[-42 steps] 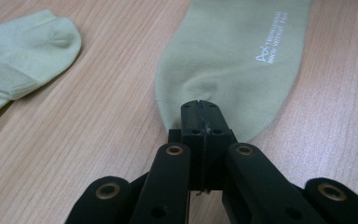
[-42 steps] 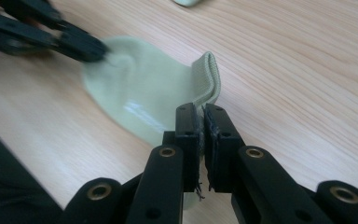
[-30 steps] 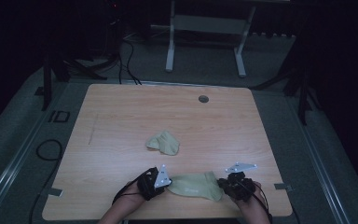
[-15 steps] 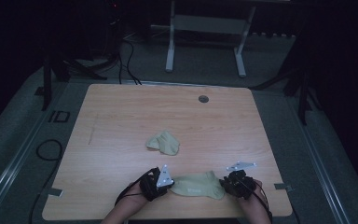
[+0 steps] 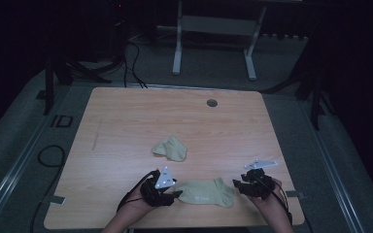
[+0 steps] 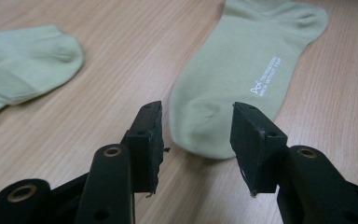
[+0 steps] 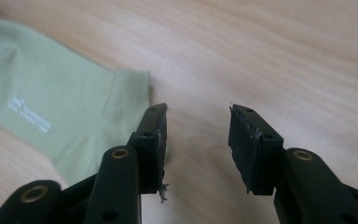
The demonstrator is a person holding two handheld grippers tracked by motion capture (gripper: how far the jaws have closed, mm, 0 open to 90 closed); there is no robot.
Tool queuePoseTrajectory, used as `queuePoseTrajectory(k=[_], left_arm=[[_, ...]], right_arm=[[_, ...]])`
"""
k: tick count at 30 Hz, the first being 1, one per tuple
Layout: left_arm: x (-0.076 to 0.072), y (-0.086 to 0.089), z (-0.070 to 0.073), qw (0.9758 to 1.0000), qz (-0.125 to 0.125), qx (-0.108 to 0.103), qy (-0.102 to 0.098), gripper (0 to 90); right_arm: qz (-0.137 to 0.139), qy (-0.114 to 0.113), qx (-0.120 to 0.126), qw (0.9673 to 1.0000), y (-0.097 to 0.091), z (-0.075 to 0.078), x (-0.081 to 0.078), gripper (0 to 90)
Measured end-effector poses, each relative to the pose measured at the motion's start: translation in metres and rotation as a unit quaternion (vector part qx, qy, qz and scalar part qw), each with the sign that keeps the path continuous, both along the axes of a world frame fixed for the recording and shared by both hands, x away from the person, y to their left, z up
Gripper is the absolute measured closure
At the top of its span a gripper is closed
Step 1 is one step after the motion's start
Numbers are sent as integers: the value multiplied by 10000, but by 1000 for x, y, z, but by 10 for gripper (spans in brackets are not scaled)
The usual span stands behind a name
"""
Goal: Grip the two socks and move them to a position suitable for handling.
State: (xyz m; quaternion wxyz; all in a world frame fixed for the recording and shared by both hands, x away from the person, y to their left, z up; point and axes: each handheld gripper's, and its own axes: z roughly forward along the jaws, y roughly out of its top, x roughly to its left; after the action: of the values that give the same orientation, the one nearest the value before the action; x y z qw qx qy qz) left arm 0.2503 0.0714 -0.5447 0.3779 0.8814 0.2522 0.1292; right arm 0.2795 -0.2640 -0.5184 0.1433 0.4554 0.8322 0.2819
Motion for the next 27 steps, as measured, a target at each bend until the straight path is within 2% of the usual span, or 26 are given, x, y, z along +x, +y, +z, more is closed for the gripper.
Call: queuePoseTrajectory(k=[3, 7, 11, 15, 20, 27], left_arm=[[0, 8, -3, 9999, 125, 42, 79, 536], [-1, 23, -8, 9993, 313, 193, 113, 538], [-2, 39, -11, 9979, 587, 250, 143, 538], [-4, 56, -12, 9965, 798, 191, 167, 537], [-9, 70, -16, 9962, 836, 65, 236, 537], [-14, 74, -21, 9968, 737, 116, 299, 538]], right_arm=[[55, -27, 72, 10000, 1, 7, 6, 558], [164, -50, 40, 9998, 8, 14, 16, 538], [297, -43, 2, 9996, 22, 18, 27, 538], [462, 11, -12, 9989, 39, 20, 36, 538], [688, 56, 9, 9976, 68, 24, 50, 538], [1006, 85, -81, 9949, 120, 32, 68, 535]])
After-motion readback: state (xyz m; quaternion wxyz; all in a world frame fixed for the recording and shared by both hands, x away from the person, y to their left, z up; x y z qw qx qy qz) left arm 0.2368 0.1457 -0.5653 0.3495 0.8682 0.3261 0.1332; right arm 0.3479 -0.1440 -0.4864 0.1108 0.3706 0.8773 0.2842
